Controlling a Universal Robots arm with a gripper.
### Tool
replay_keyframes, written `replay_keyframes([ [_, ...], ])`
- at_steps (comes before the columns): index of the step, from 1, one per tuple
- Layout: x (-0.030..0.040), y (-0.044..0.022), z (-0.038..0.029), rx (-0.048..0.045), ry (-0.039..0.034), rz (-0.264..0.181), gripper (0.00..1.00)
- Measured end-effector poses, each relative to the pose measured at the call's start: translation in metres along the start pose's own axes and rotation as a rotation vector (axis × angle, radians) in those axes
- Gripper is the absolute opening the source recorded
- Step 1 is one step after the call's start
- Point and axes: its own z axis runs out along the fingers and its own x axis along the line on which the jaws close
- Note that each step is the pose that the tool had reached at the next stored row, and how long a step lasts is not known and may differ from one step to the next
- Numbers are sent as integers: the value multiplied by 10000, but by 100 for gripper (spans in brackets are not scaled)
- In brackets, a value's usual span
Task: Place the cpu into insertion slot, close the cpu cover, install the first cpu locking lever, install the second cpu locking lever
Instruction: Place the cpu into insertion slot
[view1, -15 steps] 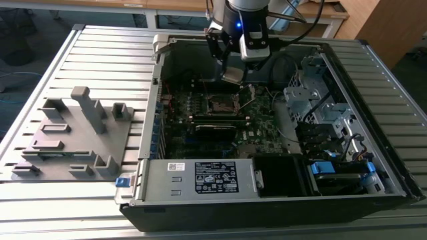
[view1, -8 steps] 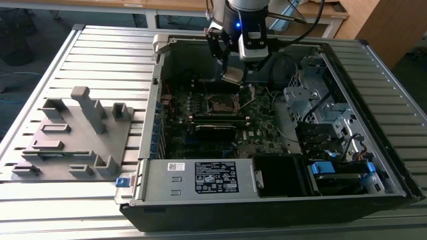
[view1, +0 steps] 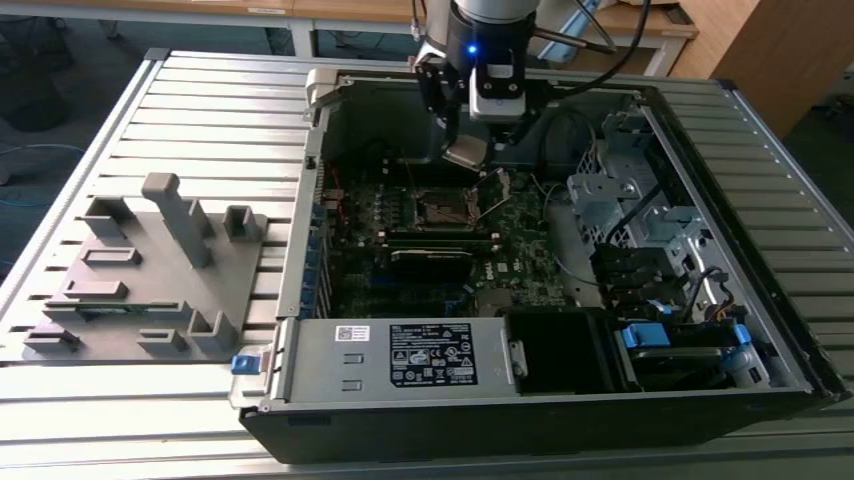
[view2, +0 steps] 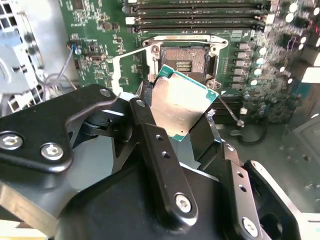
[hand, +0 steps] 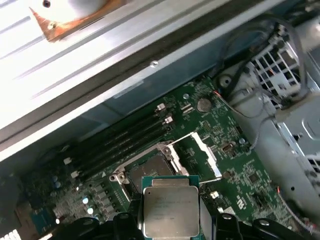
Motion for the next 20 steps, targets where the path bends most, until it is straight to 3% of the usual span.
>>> replay_keyframes([
  [12, 0, -2, 17, 7, -198, 2177, 54],
  [20, 0, -2, 18, 8, -220, 2415, 54],
])
